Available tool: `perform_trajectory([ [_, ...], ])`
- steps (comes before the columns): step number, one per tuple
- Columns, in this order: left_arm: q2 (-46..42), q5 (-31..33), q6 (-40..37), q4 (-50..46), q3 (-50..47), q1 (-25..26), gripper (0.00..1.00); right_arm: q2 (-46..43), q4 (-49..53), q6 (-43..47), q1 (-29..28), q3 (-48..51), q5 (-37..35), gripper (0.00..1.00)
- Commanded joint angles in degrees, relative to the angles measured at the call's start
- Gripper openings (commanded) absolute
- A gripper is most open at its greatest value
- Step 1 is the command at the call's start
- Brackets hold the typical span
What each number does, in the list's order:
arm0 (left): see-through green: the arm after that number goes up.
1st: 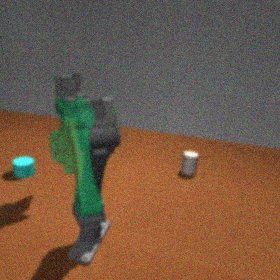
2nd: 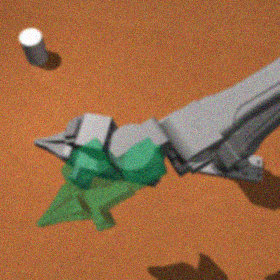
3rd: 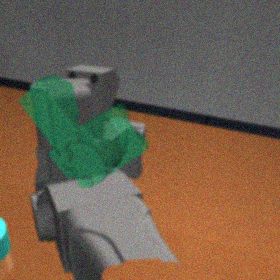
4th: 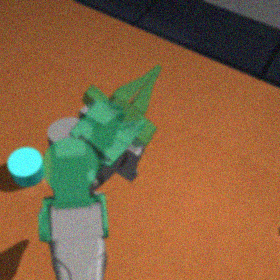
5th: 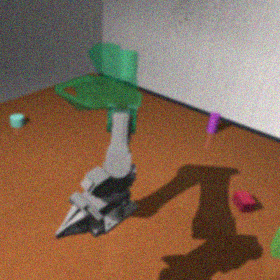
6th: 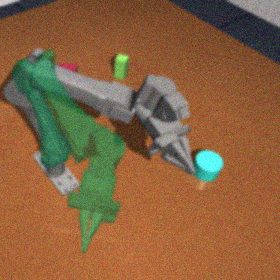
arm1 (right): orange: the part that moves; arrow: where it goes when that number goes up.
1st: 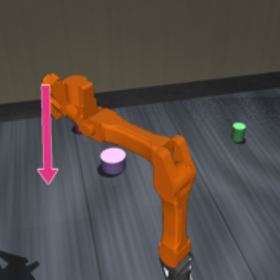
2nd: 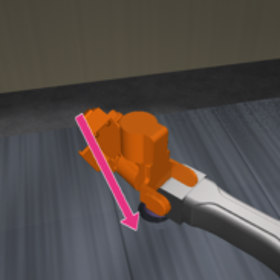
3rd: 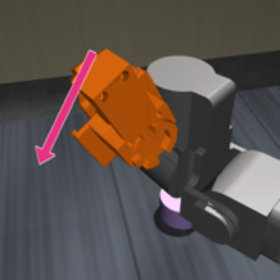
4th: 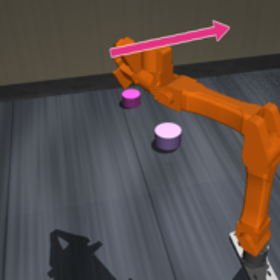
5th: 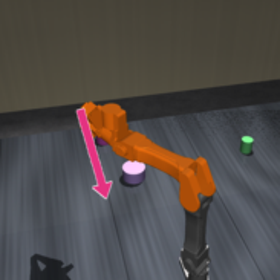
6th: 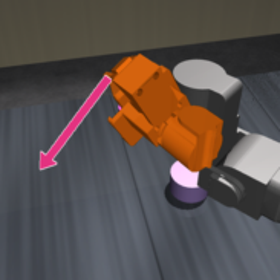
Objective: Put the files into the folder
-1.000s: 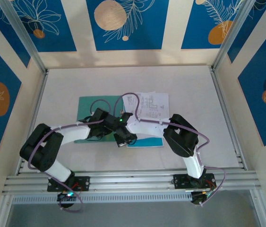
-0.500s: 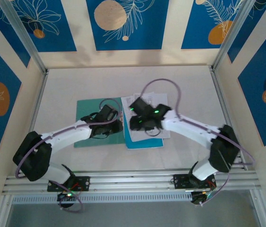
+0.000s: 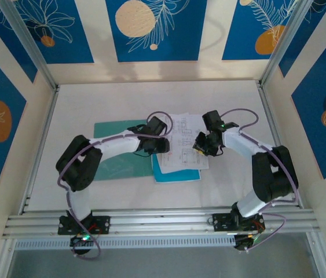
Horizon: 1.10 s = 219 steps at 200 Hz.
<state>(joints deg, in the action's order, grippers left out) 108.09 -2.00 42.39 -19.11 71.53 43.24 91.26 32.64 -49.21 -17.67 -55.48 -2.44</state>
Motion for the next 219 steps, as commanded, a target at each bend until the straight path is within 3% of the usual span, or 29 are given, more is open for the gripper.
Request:
perform_trajectory([
  [1,2.39,-1.08,-2.92,-1.30,2.76,-0.31,0.43,2.80,0.88,-0.08,0.79,-0.27,1.37,0.22],
  [123,3.67,-2.49,-1.26,3.88,-0.72,0.62,0.40,8.56,3.30,-0.25,-0.03,-0.55,-0.55,0.22],
  [219,-0.95,-1.87,-0.38,5.54,-2.27,0.97,0.25,9.66,3.83,-0.38,-0.75,-1.05,-0.86,0.22],
])
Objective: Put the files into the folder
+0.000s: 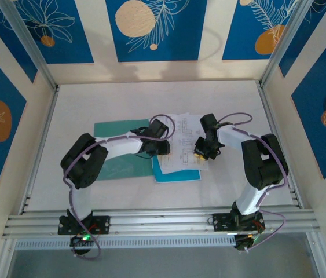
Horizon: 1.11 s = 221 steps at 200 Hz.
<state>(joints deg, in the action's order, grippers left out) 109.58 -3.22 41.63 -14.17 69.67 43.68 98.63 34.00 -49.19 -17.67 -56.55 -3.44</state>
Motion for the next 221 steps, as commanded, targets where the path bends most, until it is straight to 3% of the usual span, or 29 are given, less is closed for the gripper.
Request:
perform_trajectory([
  [1,-2.44,-0.64,0.38,0.62,-0.46,0.53,0.25,2.34,2.48,-0.47,-0.71,-0.01,0.13,0.22],
  [87,-2.11,-1.52,1.09,1.52,-0.48,0.62,0.22,2.48,2.61,-0.51,-0.80,-0.05,0.02,0.22],
  [120,-2.17,-1.17,1.19,1.26,-0.41,0.63,0.15,2.43,2.48,-0.48,-0.82,-0.05,0.02,0.22],
  [151,-2.09,-0.66,1.26,0.36,-0.08,0.68,0.01,1.69,1.87,-0.30,-0.81,0.05,0.24,0.22],
  [161,-2.09,-0.56,1.38,0.22,-0.06,0.69,0.00,1.26,1.54,0.01,-0.79,0.04,0.52,0.22],
  [182,-2.11,-0.23,1.48,-0.26,0.07,0.62,0.00,0.21,1.58,0.38,-0.82,-0.37,0.80,0.28],
  [221,-3.60,2.01,1.42,-3.00,0.61,0.62,0.00,-4.41,2.90,1.12,-0.84,-1.52,0.43,0.49],
])
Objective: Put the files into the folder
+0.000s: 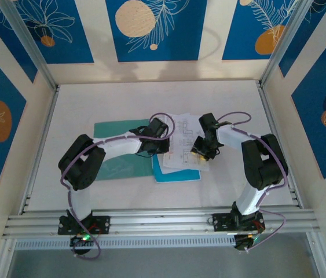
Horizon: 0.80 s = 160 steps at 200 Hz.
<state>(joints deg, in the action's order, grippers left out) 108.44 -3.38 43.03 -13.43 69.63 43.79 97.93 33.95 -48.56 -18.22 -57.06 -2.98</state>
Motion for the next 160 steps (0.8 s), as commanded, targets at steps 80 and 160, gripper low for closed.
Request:
perform_trajectory([
  [80,-13.51,13.08,-1.80,-18.97,-3.04,-1.57,0.00,-12.17,4.16,1.50,-2.62,-2.76,2.42,0.56],
  [160,-24.13,20.19,-6.82,-27.29,-12.47,-9.10,0.00,-1.83,-3.11,1.22,-10.07,-10.05,10.16,0.51],
])
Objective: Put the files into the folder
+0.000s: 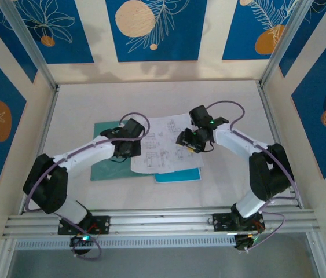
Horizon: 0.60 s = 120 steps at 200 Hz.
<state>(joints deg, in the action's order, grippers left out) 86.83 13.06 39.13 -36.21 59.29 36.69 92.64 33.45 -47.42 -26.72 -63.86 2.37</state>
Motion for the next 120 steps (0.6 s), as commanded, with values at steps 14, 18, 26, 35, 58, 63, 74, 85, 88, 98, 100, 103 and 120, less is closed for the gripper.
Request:
perform_trajectory([
  [14,-3.04,4.30,-3.73,-4.57,-3.37,-3.08,0.00,6.17,-2.98,-0.02,-2.69,-5.26,5.25,0.51],
  [18,-3.07,4.34,-3.92,-4.45,-3.67,-3.27,0.00,6.94,-3.14,-0.13,-2.89,-5.70,5.49,0.51],
  [26,-3.02,4.53,-4.36,-4.41,-4.23,-3.91,0.00,8.32,-3.75,-0.45,-3.26,-6.57,6.07,0.50],
  [35,-2.84,4.65,-4.94,-4.08,-4.70,-4.37,0.00,9.75,-4.73,-0.83,-3.71,-7.29,6.99,0.50],
  [58,-2.20,4.98,-5.86,-3.49,-5.58,-5.06,0.00,13.12,-7.12,-1.98,-4.54,-8.87,8.82,0.50],
  [63,-2.11,5.04,-5.95,-3.36,-5.70,-5.16,0.00,13.97,-7.58,-2.14,-4.64,-9.40,9.28,0.50],
  [74,-1.88,4.87,-6.22,-2.92,-5.84,-5.31,0.00,15.80,-8.15,-2.49,-5.13,-10.64,10.02,0.50],
  [85,-1.67,4.71,-6.34,-2.69,-5.85,-5.42,0.00,17.67,-8.69,-2.63,-5.58,-12.06,10.60,0.50],
  [88,-1.58,4.63,-6.39,-2.57,-5.85,-5.41,0.00,18.22,-8.83,-2.65,-5.74,-12.49,10.84,0.50],
  [98,-1.31,4.36,-6.59,-2.22,-5.85,-5.40,0.00,19.82,-9.17,-2.86,-6.23,-13.82,11.48,0.49],
  [100,-1.31,4.35,-6.54,-2.12,-5.85,-5.46,0.00,20.05,-9.19,-2.86,-6.28,-14.12,11.60,0.49],
  [103,-1.27,4.21,-6.61,-2.11,-5.85,-5.47,0.00,20.58,-9.19,-2.92,-6.46,-14.56,11.60,0.49],
  [120,-0.97,4.08,-6.62,-2.03,-5.74,-5.40,0.00,23.12,-8.38,-2.96,-7.29,-17.07,11.59,0.49],
])
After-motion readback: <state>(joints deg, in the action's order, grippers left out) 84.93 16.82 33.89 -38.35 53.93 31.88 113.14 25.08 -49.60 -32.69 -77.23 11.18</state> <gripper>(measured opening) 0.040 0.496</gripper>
